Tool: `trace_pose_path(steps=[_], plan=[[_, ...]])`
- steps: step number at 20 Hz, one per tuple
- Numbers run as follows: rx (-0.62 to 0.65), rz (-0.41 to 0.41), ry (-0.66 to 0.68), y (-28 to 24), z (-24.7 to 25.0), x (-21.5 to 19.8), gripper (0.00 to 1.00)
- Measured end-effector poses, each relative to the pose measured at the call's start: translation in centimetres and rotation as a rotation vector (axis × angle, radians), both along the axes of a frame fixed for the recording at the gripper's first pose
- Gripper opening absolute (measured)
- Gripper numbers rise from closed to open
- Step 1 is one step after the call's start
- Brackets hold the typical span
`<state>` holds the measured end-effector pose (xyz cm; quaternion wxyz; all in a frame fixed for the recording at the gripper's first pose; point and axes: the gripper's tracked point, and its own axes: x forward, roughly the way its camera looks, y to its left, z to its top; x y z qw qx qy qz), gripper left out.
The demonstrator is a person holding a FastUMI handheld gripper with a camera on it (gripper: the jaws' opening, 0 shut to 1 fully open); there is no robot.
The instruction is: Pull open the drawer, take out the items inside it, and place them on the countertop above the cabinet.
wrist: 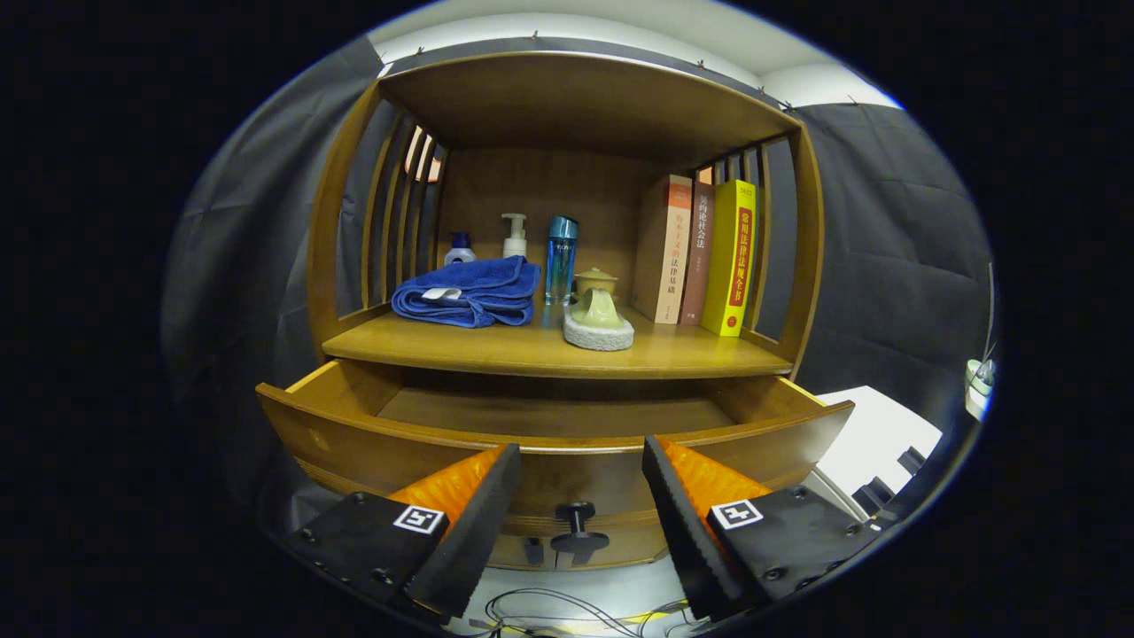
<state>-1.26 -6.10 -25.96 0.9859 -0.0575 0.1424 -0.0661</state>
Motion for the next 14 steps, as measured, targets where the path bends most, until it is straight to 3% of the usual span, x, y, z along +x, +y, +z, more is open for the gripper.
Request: trace_pose_path(steps=[14], plan=[[-0.066,0.02,0.015,-0.2,-0.9,6.5,0.94]])
